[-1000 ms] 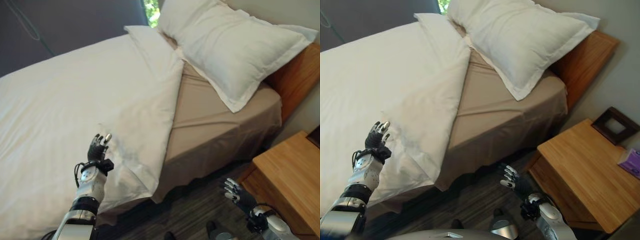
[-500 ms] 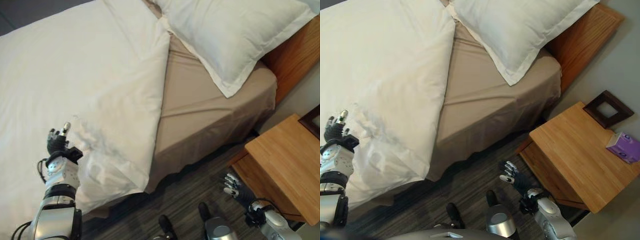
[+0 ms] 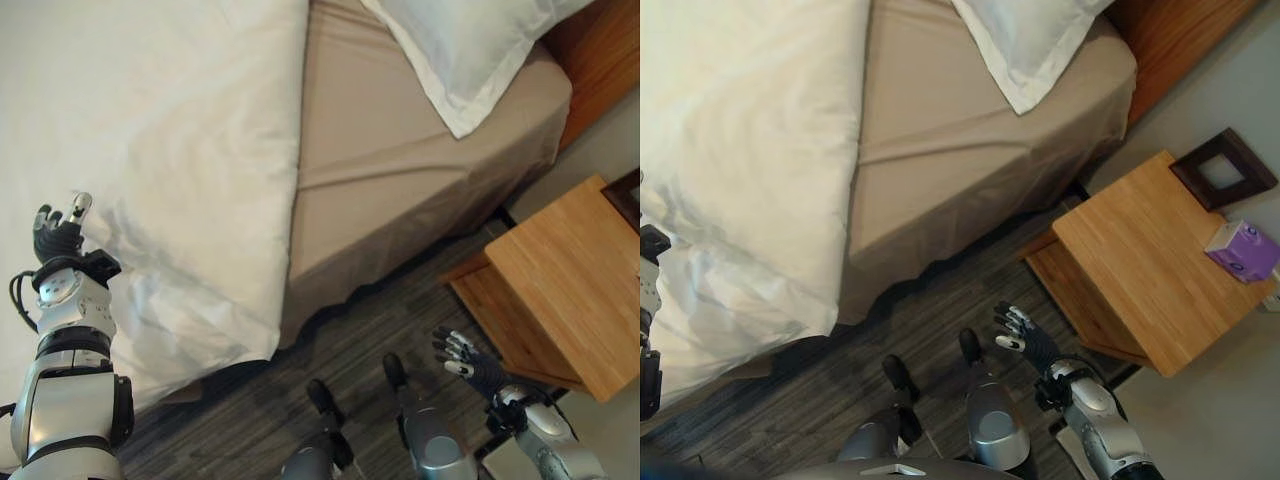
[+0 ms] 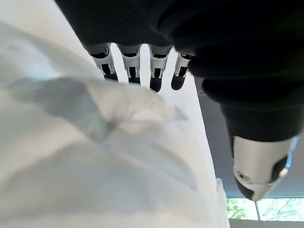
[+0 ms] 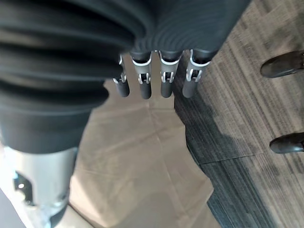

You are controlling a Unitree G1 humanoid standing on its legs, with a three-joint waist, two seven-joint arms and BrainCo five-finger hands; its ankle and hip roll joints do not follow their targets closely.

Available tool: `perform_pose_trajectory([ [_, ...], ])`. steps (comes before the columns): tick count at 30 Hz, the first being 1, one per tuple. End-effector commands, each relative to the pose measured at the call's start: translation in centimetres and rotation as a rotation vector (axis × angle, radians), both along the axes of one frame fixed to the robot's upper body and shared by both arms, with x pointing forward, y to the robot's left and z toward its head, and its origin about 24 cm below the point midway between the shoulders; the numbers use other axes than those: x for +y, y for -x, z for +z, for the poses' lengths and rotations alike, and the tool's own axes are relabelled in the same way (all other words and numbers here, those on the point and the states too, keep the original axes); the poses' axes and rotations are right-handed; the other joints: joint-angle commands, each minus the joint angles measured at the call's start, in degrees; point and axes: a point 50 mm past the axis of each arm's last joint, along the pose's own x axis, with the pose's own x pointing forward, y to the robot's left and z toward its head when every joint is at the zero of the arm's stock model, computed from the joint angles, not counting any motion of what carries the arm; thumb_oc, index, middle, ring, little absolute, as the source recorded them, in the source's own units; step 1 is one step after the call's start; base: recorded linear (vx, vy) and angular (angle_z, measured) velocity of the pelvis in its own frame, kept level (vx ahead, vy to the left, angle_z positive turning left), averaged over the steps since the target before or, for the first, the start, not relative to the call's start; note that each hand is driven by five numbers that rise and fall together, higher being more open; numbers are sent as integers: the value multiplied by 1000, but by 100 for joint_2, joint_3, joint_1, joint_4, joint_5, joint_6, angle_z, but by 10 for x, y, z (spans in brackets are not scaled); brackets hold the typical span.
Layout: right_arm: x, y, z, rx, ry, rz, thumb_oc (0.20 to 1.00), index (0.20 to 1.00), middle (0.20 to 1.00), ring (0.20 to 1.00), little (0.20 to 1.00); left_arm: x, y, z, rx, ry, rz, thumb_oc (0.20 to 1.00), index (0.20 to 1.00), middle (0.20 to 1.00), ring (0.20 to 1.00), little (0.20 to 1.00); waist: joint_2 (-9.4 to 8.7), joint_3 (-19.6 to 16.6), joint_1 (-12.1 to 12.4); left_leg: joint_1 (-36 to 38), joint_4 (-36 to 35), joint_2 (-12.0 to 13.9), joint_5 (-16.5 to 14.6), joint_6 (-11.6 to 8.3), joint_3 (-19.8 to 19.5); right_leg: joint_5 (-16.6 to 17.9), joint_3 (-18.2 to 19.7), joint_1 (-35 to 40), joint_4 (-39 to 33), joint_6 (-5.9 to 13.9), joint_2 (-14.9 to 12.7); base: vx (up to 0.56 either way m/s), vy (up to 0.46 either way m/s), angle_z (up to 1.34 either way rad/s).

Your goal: Making the bed.

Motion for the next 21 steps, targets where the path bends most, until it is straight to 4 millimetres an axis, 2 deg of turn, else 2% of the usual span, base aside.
perform_pose_trajectory([
  [1,1,-6,11,-70,-31,-9,1000,1000,1000,1000,1000,8,-3,28,-17,-73,30,1000,1000,1000,1000,1000,-183,-71,-42,428,45,198,57,-485,-56,532,-40,-247,-200,516,-12,3,-23,-13],
  [2,0,-7,10,-68,-22,-17,1000,1000,1000,1000,1000,3,-8,28,1,-86,13,1000,1000,1000,1000,1000,-180,-50,-53,401,45,207,64,-490,-30,545,-22,-298,-199,522,3,10,-20,-16],
  [6,0,-7,10,-68,-23,-17,1000,1000,1000,1000,1000,2,-9,28,1,-86,12,1000,1000,1000,1000,1000,-180,-51,-49,400,45,207,63,-490,-28,546,-20,-300,-199,522,4,15,-14,-11],
  [7,-2,-7,9,-66,-9,-31,1000,1000,1000,1000,1000,-58,-56,39,2,-200,-229,200,200,200,200,200,-81,19,-155,423,45,194,68,-499,-3,525,-29,-275,-206,517,4,74,-52,6],
  [9,-5,-6,8,-63,-1,-42,1000,1000,1000,1000,1000,-102,-78,52,-49,-275,-369,200,200,200,200,200,3,35,-180,475,45,159,50,-486,-32,508,-57,-226,-206,512,-23,58,-31,24],
  [10,-5,-6,8,-63,-1,-43,1000,1000,1000,1000,1000,-103,-78,52,-49,-275,-370,200,200,200,200,200,4,36,-174,477,45,159,49,-486,-32,507,-58,-224,-206,512,-22,22,-2,12],
  [11,-7,-5,6,-58,5,-58,1000,1000,1000,1000,1000,-128,-87,61,-97,-306,-456,200,200,200,200,200,66,44,-197,506,45,127,44,-479,-58,500,-79,-187,-206,518,-47,19,4,-5],
  [12,-8,-5,6,-57,8,-63,1000,1000,1000,1000,1000,-144,-91,69,-160,-289,-502,200,200,200,200,200,98,48,-196,525,45,115,36,-476,-77,493,-97,-163,-206,522,-63,0,0,0],
  [13,-8,-5,6,-57,8,-63,1000,1000,1000,1000,1000,-144,-91,69,-160,-289,-502,200,200,200,200,200,98,48,-196,525,45,115,36,-476,-77,492,-97,-162,-206,522,-63,11,8,9],
  [14,-8,-5,6,-57,7,-70,1000,1000,1000,1000,1000,-163,-94,71,-215,-248,-570,200,200,200,200,200,141,54,-203,536,45,92,32,-471,-102,486,-116,-141,-206,529,-79,3,3,13],
  [15,-9,-5,5,-52,13,-81,1000,1000,1000,1000,1000,-206,-93,92,-335,-299,-731,200,200,200,200,200,218,52,-187,543,45,58,34,-457,-158,474,-149,-106,-206,535,-112,3,3,13],
  [16,-9,-5,5,-52,13,-81,1000,1000,1000,1000,1000,-206,-93,92,-335,-299,-731,200,200,200,200,200,218,52,-187,543,45,58,34,-457,-158,474,-149,-106,-206,535,-112,-9,-10,16],
  [17,-8,-4,3,-42,14,-82,1000,1000,1000,1000,1000,-245,-85,99,-424,-318,-882,200,200,200,200,200,289,19,-143,534,45,18,53,-440,-211,480,-192,-76,-206,528,-141,-4,-3,15],
  [18,-9,-3,1,-36,21,-81,1000,1000,1000,1000,1000,-262,-80,100,-442,-341,-959,200,200,200,200,200,315,23,-136,565,45,3,32,-431,-233,455,-210,-29,-206,538,-154,-11,-7,15],
  [19,-8,-3,1,-37,21,-81,1000,1000,1000,1000,1000,-262,-80,100,-442,-342,-959,200,200,200,200,200,312,11,-132,545,45,4,49,-433,-228,471,-204,-51,-206,532,-152,-2,3,10],
  [20,-8,-2,0,-32,26,-77,1000,1000,1000,1000,1000,-277,-75,102,-470,-357,-1022,200,200,200,200,200,339,-7,-124,554,45,-4,44,-428,-241,471,-218,-35,-206,537,-166,-2,-1,6],
  [21,-7,-1,-2,-23,31,-70,1000,1000,1000,1000,1000,-308,-63,102,-511,-380,-1155,200,200,200,200,200,381,-16,-118,603,45,-26,15,-406,-267,435,-246,42,-206,548,-184,0,0,0],
])
